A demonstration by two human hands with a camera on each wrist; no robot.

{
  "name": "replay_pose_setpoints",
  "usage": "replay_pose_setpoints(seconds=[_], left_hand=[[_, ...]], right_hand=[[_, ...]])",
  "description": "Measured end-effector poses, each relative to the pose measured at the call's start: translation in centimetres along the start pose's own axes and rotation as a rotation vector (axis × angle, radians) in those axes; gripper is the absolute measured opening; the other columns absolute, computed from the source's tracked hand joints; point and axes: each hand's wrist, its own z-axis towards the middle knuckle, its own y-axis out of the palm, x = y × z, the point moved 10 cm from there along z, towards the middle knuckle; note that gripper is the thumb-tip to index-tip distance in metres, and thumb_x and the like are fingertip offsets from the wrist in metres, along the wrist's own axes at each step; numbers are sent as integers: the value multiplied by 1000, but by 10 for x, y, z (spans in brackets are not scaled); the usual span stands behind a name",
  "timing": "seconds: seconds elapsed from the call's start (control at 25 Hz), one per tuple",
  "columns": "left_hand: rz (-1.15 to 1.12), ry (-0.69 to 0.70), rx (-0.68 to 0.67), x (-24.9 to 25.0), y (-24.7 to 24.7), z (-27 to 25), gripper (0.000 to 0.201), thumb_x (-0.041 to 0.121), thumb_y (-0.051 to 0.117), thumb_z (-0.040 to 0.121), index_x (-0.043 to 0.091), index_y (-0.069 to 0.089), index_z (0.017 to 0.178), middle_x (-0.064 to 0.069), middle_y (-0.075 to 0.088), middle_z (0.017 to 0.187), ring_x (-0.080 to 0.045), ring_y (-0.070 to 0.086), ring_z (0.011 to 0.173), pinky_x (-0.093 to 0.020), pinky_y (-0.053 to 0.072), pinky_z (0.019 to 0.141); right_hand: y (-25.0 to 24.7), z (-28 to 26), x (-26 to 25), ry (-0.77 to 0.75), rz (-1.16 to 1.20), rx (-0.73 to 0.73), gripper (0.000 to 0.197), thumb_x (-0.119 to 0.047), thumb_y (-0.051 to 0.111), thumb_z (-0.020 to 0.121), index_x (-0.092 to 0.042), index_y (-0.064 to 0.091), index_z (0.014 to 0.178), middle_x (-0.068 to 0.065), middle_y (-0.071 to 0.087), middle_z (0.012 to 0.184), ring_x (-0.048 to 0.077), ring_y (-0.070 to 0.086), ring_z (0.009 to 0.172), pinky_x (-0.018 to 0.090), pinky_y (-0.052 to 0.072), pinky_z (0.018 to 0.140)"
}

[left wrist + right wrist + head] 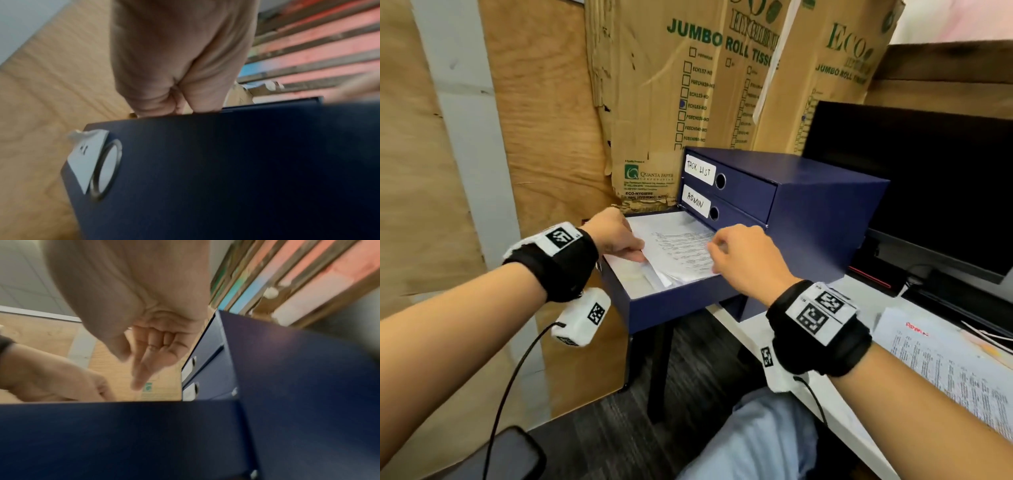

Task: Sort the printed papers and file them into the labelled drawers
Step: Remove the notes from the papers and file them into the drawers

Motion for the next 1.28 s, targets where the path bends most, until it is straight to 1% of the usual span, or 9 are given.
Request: replay_pose_setpoints(seconds=[0.16, 0.28, 0.4, 0.6, 0.68, 0.92, 1.08, 1.2, 1.28], left_hand=[[336, 106, 44, 8, 0, 0, 24, 14, 69, 81, 4, 70, 59, -10, 74, 69, -20, 72, 68, -32, 60, 74], [413, 237, 221, 16, -32, -11, 12, 15, 67, 81, 7, 74, 77, -7, 73, 79, -25, 69, 78, -27, 53, 71], [469, 247, 379, -1, -73, -23, 13, 17, 61, 85, 8, 70, 83, -10, 71, 87, -31, 64, 88, -28, 44, 71], [-53, -63, 22, -62, -50, -26, 8, -2, 66, 86, -9, 71, 86, -17, 71, 73, -14, 67, 53, -19, 56, 53], [-93, -67, 28, -65, -40, -22, 9, -10, 64, 84, -14, 69, 90, -21, 70, 79, -11, 67, 50, -16, 54, 49], [-287, -44, 48, -45, -2, 4, 6, -14, 60, 85, -16, 64, 88, -19, 64, 82, -14, 64, 50, -16, 54, 48], [-435, 28, -43, -9, 74, 29, 11, -8, 58, 89, -5, 63, 80, -12, 59, 81, -16, 57, 69, -14, 53, 55], [-465, 95, -142, 18, 131, 49, 14, -17, 40, 92, -18, 54, 92, -7, 51, 77, -5, 53, 53, -11, 46, 49], [-447, 139, -204, 31, 152, 60, 35, -22, 28, 91, 1, 52, 81, -5, 49, 77, 2, 51, 42, -11, 40, 45]], right_hand=[[53, -13, -60, -324, 145, -346, 66, -67, 27, 91, -15, 68, 94, 2, 70, 97, 23, 60, 100, 45, 47, 89], [97, -20, -59, -356, -27, -604, 91, -77, 7, 85, -14, 67, 109, 4, 60, 128, 23, 24, 144, 43, 10, 120], [101, -17, -52, -354, -84, -623, 99, -79, -1, 78, -19, 67, 118, 4, 57, 135, 21, 12, 148, 42, -9, 118], [61, -12, -52, -286, 310, -452, 59, -58, 24, 97, -24, 70, 111, 3, 55, 137, 12, 26, 142, 33, 18, 112], [40, -10, -38, -297, 328, -315, 53, -52, 30, 99, -21, 72, 107, 3, 60, 130, 12, 34, 137, 34, 28, 110], [-60, -28, 36, -306, 96, 597, 34, -15, 51, 95, -11, 59, 128, 9, 44, 147, 23, 30, 141, 36, 24, 117], [-69, -25, 77, -100, 153, 473, 53, -21, 46, 99, -19, 31, 150, 2, 25, 158, 13, 15, 147, 34, 14, 121], [-75, -45, 94, -108, 170, 481, 49, -16, 46, 98, -17, 38, 146, 1, 34, 154, 11, 24, 144, 30, 21, 119], [-83, -66, 112, -102, 135, 530, 45, -11, 46, 96, -13, 45, 141, 2, 42, 149, 13, 33, 140, 29, 28, 116]])
